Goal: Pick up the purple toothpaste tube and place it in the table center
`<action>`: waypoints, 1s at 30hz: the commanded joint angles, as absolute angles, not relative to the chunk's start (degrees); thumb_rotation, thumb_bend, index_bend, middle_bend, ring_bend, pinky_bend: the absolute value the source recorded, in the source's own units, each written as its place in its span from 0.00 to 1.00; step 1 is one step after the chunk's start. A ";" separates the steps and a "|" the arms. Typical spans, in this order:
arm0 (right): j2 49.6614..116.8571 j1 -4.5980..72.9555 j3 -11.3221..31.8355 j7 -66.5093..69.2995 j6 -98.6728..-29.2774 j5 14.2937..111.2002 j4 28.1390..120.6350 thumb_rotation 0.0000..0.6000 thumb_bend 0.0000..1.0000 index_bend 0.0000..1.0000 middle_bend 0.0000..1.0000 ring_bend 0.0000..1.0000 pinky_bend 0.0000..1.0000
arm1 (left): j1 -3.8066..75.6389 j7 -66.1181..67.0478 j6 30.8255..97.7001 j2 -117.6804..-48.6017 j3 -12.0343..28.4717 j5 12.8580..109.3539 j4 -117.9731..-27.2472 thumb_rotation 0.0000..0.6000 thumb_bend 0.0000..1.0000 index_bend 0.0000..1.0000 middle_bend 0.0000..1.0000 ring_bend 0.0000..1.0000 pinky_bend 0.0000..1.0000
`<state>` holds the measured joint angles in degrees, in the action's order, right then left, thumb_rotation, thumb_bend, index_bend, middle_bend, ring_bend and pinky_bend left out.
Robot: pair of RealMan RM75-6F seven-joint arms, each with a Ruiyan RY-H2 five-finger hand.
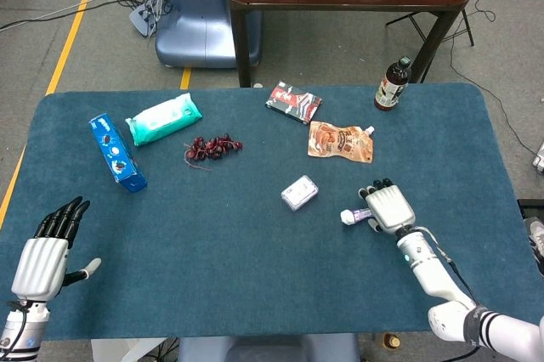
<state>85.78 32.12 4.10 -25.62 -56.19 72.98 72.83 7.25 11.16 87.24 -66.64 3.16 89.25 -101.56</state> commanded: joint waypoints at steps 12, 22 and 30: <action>86.54 32.92 3.78 -25.95 -54.98 73.14 72.25 1.00 0.43 0.41 0.43 0.27 0.23 | 6.88 11.28 87.57 -66.27 3.08 89.10 -101.83 1.00 0.13 0.00 0.05 0.09 0.11; 86.70 33.02 3.90 -27.62 -54.65 71.77 73.03 1.00 0.32 0.41 0.44 0.27 0.23 | 6.95 10.75 87.49 -66.25 3.13 89.24 -101.48 1.00 0.13 0.00 0.05 0.09 0.11; 87.19 33.22 4.05 -28.08 -54.12 70.69 72.36 1.00 0.32 0.45 0.46 0.29 0.23 | 6.93 10.39 87.64 -66.39 3.19 89.32 -101.07 1.00 0.13 0.00 0.05 0.09 0.11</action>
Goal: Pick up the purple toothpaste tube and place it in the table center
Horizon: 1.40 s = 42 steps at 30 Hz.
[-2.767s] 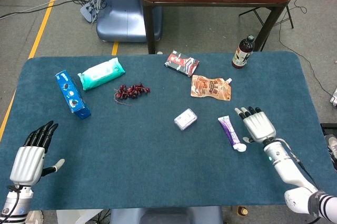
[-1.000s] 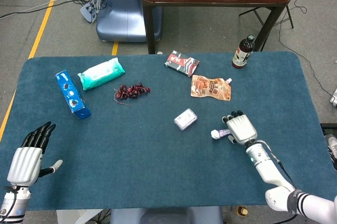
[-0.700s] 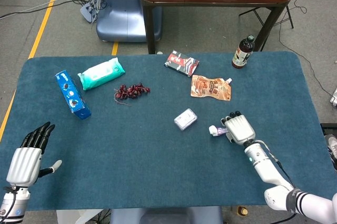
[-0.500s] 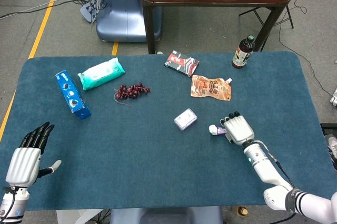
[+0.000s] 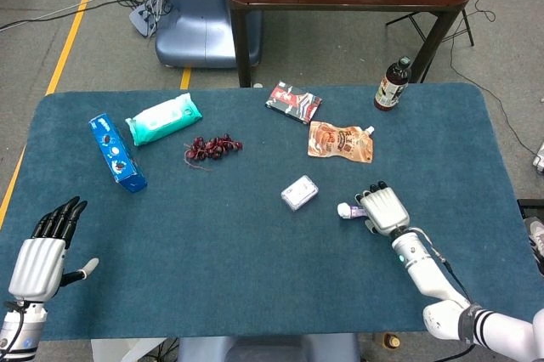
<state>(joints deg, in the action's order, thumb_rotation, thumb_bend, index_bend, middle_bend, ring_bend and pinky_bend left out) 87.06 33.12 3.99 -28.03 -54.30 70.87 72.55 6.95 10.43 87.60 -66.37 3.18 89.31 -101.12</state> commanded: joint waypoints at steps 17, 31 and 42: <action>87.98 34.52 4.51 -28.83 -52.08 68.82 70.54 1.00 0.53 0.62 0.59 0.38 0.23 | 6.46 10.23 88.24 -66.19 3.09 89.45 -101.05 1.00 0.13 0.00 0.05 0.09 0.11; 79.04 37.94 5.96 -24.73 -47.54 70.21 79.13 1.00 0.71 0.84 0.74 0.55 0.24 | 11.60 9.33 80.42 -62.34 3.66 90.45 -103.70 1.00 0.13 0.00 0.06 0.10 0.11; 64.13 44.64 8.38 -18.63 -35.34 67.47 96.00 1.00 0.73 0.86 0.76 0.57 0.25 | 21.53 7.72 67.50 -60.59 5.41 91.23 -104.94 1.00 0.13 0.00 0.17 0.25 0.27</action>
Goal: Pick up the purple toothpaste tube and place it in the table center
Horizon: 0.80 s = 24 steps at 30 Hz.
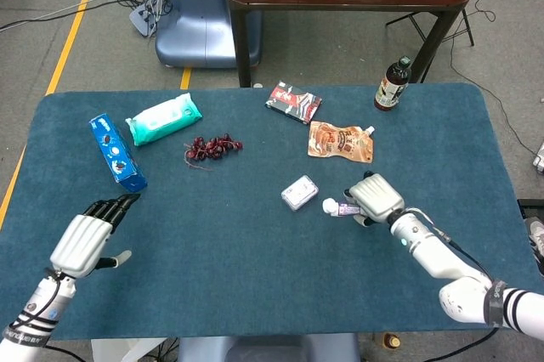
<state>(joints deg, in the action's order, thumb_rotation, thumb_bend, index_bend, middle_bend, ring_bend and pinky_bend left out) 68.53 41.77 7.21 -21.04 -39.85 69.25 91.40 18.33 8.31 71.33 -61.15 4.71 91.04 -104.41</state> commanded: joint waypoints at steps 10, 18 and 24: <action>58.21 54.50 9.12 -17.52 -24.85 60.72 100.96 1.00 0.75 0.89 0.79 0.63 0.26 | 30.41 9.77 56.86 -61.20 7.12 90.00 -105.39 1.00 0.25 0.00 0.53 0.57 0.62; 60.35 63.07 6.02 -20.30 -22.03 54.68 100.07 1.00 0.78 0.93 0.82 0.66 0.27 | 35.60 9.91 50.75 -61.76 7.57 88.03 -106.61 1.00 0.30 0.00 0.69 0.75 0.79; 63.07 69.93 2.57 -22.00 -21.26 49.45 98.39 1.00 0.80 0.94 0.83 0.68 0.28 | 38.53 11.58 48.28 -63.01 7.83 86.87 -106.62 1.00 0.31 0.00 0.73 0.80 0.82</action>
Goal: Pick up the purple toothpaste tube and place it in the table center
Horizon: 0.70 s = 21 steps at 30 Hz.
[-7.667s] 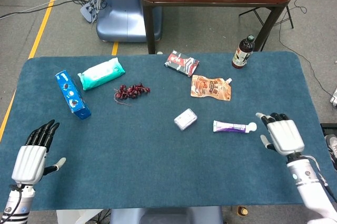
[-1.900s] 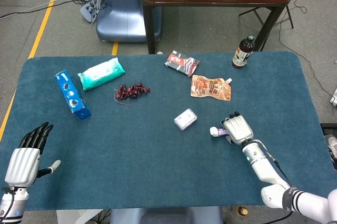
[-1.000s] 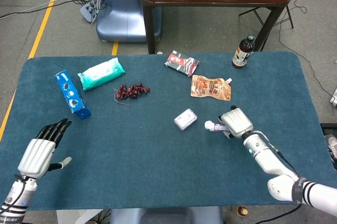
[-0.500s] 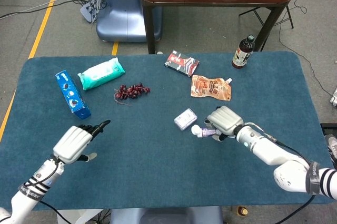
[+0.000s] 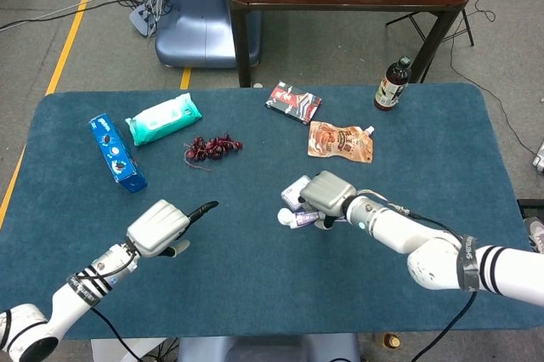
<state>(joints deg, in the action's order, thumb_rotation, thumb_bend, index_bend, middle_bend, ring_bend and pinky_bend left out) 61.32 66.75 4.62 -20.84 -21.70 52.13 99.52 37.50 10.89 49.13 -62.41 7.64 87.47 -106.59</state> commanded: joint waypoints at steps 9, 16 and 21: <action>68.14 79.24 -2.44 -24.07 -23.69 40.90 95.87 1.00 0.80 0.95 0.84 0.69 0.28 | 42.22 14.17 45.42 -64.55 7.74 85.74 -107.72 1.00 0.34 0.00 0.76 0.82 0.84; 71.00 84.93 -5.36 -25.33 -26.27 35.26 95.28 1.00 0.80 0.95 0.84 0.70 0.28 | 44.21 15.76 44.18 -65.85 7.17 84.78 -108.43 1.00 0.34 0.00 0.76 0.82 0.84; 72.25 87.93 -7.02 -26.22 -27.94 32.49 95.50 1.00 0.80 0.96 0.84 0.71 0.29 | 45.35 16.30 43.70 -66.69 6.95 83.86 -107.92 1.00 0.34 0.00 0.76 0.82 0.84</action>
<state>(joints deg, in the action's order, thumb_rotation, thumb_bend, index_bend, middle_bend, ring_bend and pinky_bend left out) 71.86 87.39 -6.56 -25.93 -27.45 33.05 95.40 45.28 16.24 43.73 -66.61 6.98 83.93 -107.99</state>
